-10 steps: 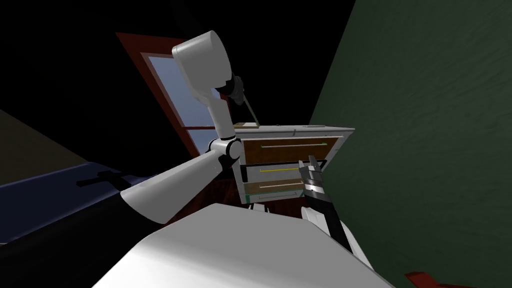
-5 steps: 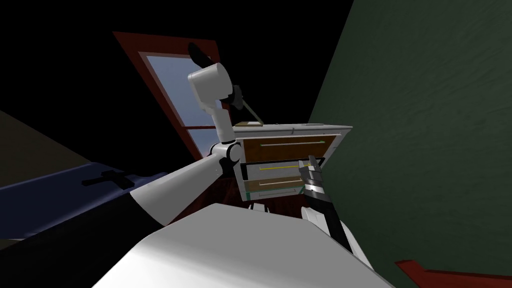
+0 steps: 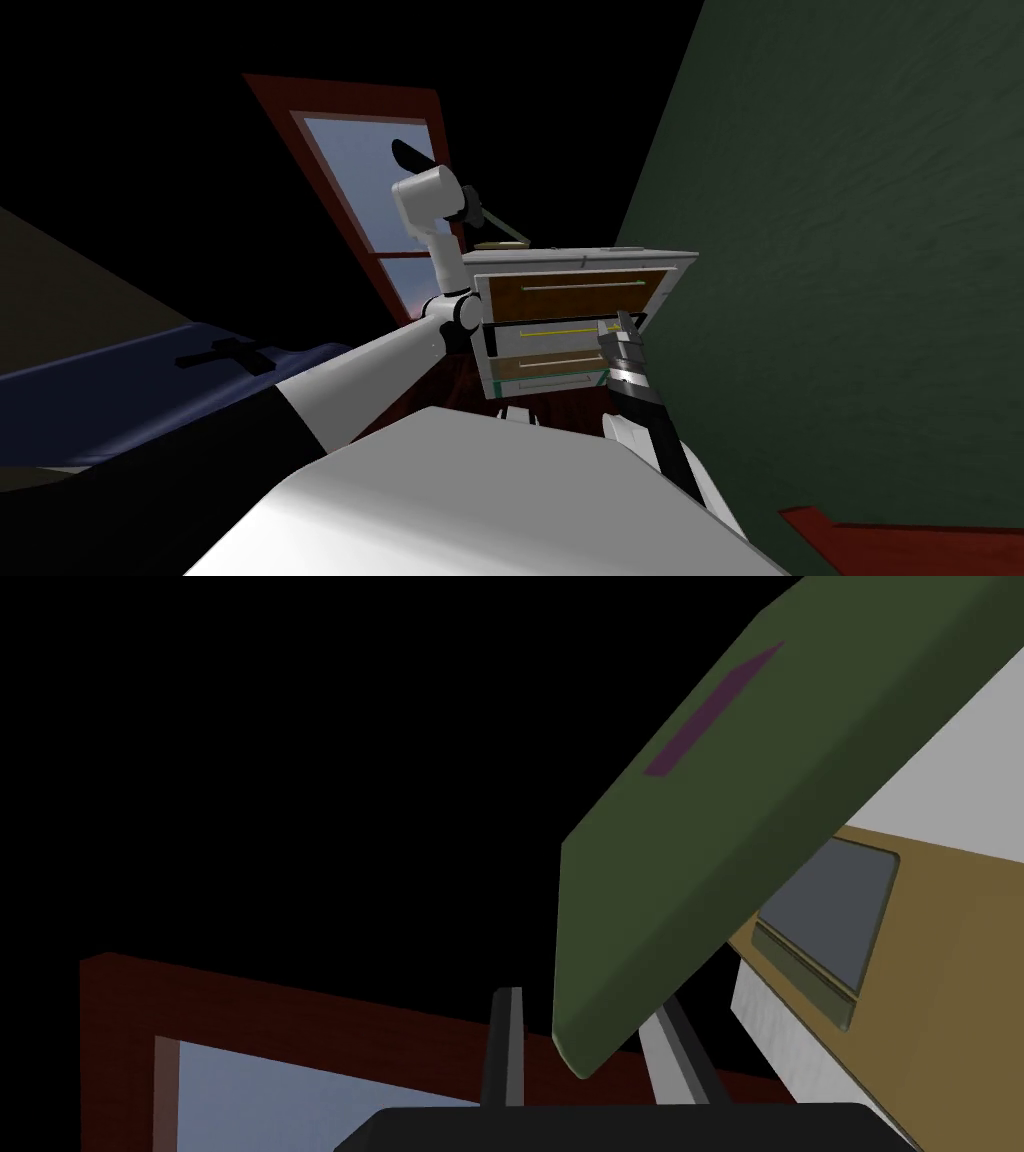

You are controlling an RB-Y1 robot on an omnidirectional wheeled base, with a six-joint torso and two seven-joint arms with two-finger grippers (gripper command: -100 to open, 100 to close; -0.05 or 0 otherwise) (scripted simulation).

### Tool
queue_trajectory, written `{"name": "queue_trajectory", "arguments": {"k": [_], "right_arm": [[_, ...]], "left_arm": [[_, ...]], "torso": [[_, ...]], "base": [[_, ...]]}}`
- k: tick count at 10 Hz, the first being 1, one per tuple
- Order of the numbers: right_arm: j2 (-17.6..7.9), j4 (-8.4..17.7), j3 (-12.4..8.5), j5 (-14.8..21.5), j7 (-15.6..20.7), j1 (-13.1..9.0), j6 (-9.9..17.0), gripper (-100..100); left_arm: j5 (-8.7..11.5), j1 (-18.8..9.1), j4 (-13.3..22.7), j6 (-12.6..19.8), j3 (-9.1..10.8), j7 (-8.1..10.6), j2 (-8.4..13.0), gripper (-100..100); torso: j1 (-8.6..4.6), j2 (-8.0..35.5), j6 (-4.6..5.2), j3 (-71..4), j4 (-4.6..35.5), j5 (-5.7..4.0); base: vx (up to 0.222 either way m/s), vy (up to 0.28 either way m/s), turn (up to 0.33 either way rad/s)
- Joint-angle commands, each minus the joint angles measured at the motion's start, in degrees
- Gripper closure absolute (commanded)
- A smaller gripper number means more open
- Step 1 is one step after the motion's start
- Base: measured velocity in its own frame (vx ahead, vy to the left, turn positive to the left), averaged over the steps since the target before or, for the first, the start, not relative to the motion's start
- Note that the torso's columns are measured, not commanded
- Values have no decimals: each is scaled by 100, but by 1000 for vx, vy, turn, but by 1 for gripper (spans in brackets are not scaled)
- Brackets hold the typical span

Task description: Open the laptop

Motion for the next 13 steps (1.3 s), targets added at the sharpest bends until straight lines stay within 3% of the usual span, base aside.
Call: {"name": "queue_trajectory", "arguments": {"k": [1, 2, 10, 11, 12, 13], "right_arm": [[0, 0, 0, 0, 0, 0, 0, 0], [0, 0, 0, 0, 0, 1, 0, 0], [0, 0, 0, 0, 0, 1, 0, 0], [0, 0, 0, 0, 0, 1, 0, 0], [0, 0, 0, 0, 0, 1, 0, 0], [0, 0, 0, 0, 0, 1, 0, 0]], "left_arm": [[-31, -158, -28, 150, 74, 49, 51, -100], [-31, -158, -28, 150, 74, 49, 51, -100], [-220, -951, -313, 1203, 190, -44, 236, -100], [-206, -895, -289, 1128, 181, -36, 225, -100], [-209, -907, -292, 1160, 184, -39, 229, 0], [-209, -901, -289, 1162, 184, -39, 227, 0]], "torso": [[-6, -2, 2, -1, 4, -4], [-14, -16, 2, -9, -2, -7], [-7, 2, 2, 1, 0, -4], [-7, 1, 2, 0, 1, -4], [-6, 1, 3, 0, -4, -2], [-5, 0, 3, -1, -2, -3]], "base": [[25, -1, 1], [61, 0, 2], [59, -2, 0], [22, 0, 3], [0, 0, 0], [0, 0, 0]]}}
